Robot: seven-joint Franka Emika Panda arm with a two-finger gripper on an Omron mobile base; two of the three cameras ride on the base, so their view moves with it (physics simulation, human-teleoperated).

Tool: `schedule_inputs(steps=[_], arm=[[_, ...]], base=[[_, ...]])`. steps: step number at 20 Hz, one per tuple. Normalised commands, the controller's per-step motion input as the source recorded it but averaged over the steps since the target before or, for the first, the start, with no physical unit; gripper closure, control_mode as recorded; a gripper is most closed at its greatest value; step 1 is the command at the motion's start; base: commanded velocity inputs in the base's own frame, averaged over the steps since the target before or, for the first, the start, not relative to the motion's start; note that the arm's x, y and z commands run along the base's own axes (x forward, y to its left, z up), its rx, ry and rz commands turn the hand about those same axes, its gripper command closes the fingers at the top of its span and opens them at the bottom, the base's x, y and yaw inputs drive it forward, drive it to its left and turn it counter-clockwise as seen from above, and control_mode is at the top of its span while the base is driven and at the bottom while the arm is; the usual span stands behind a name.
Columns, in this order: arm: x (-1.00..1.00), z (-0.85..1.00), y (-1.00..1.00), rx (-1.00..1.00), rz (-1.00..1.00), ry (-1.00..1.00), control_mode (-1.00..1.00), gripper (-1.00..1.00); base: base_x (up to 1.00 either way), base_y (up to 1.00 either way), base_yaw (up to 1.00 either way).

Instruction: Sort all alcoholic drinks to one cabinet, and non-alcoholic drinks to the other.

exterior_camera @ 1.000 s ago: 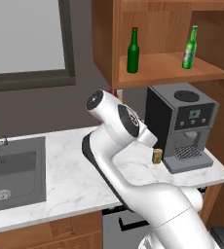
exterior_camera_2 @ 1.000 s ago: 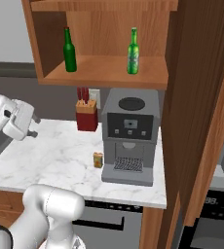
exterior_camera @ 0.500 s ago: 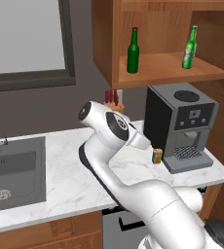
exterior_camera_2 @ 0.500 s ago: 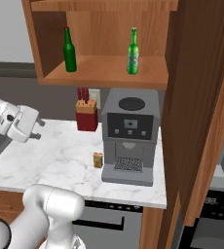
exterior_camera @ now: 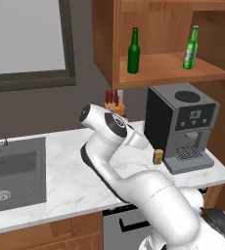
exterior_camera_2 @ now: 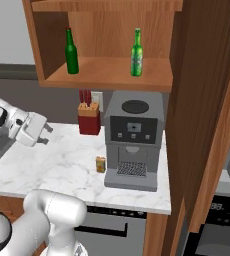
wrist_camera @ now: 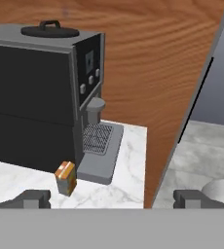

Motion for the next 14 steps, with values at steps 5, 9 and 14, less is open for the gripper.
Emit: schedule_inputs(steps=[5,9,14], arm=[[0.29,-0.2,-0.24,0.0,-0.08,0.06,-1.0,-1.0],[0.24,-0.29,-0.19,0.0,-0.09,0.02,-1.0,-1.0],[0.17,-0.32,-0.16,0.0,-0.09,0.01,-1.0,-1.0]], base=[[0.0,0.0,0.0],[0.0,0.0,0.0],[0.0,0.0,0.0]])
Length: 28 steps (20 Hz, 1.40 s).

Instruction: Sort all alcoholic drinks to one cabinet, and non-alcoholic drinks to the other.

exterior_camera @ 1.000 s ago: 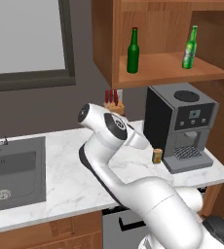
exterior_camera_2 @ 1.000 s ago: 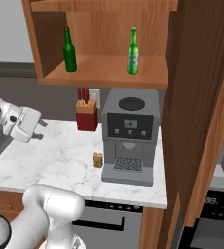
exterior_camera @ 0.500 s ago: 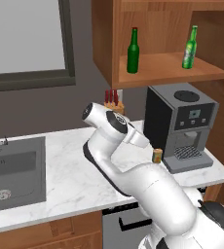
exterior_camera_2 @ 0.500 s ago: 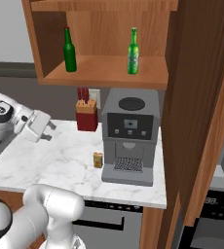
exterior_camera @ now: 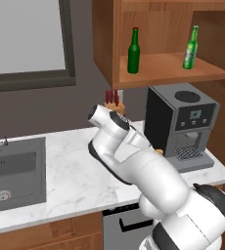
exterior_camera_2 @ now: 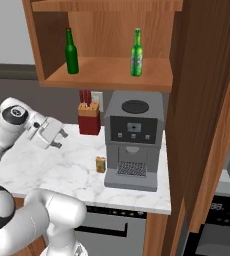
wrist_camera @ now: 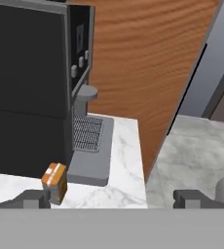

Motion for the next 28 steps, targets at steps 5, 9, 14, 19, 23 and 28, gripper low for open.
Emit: schedule_inputs(steps=[5,9,14,19,23,28], arm=[[0.13,-0.35,-0.11,0.0,-0.09,0.0,-1.0,-1.0],[0.1,-0.37,-0.04,-0.01,-0.09,0.0,-1.0,-1.0],[0.01,-0.32,-0.01,0.0,-0.05,0.03,-1.0,-1.0],[0.0,-0.2,-0.01,0.0,0.0,0.01,-1.0,-1.0],[0.02,-0.11,-0.03,-0.02,0.0,0.02,-1.0,-1.0],[0.09,-0.08,-0.01,-0.02,0.0,0.06,-1.0,-1.0]], base=[[0.0,0.0,0.0],[0.0,0.0,0.0],[0.0,0.0,0.0],[0.0,0.0,0.0],[0.0,0.0,0.0],[0.0,0.0,0.0]])
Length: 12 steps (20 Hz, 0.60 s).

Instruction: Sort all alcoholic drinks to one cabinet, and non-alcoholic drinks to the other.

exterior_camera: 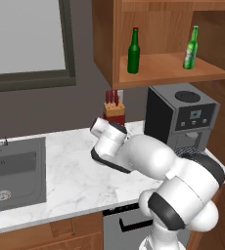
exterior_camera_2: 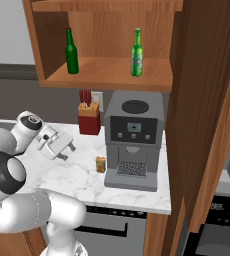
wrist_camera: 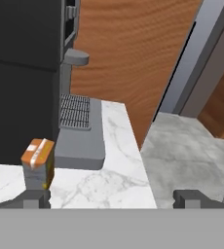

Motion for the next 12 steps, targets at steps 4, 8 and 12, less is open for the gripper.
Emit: schedule_inputs(steps=[4,8,12], arm=[[0.03,-0.05,-0.11,-0.01,0.0,0.03,-1.0,-1.0],[0.02,-0.03,-0.11,-0.01,0.0,0.01,-1.0,-1.0],[0.01,-0.06,-0.11,-0.01,0.0,0.0,-1.0,-1.0]], base=[[0.0,0.0,0.0],[0.0,0.0,0.0],[0.0,0.0,0.0]])
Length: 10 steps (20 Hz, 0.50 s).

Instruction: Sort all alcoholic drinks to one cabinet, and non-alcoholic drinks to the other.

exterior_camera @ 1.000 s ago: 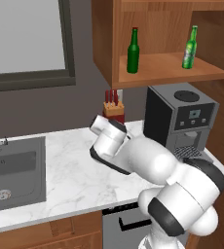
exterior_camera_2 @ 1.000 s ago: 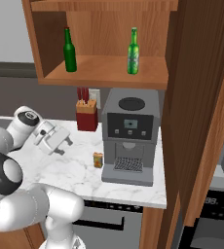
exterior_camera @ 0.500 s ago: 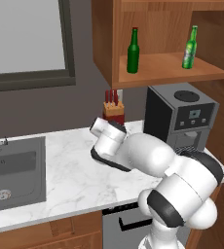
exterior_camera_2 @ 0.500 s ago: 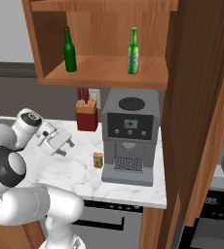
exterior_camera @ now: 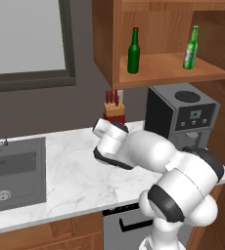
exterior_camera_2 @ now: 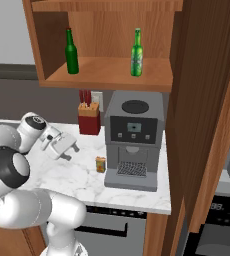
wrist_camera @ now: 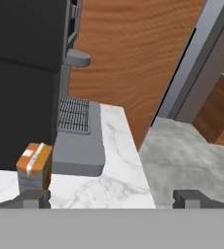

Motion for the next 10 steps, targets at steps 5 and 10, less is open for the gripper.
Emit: schedule_inputs(steps=[5,10], arm=[[0.09,-0.13,-0.11,0.0,0.01,0.0,-1.0,-1.0],[0.15,-0.1,-0.13,0.0,0.04,0.0,-1.0,-1.0]], base=[[0.0,0.0,0.0],[0.0,0.0,0.0]])
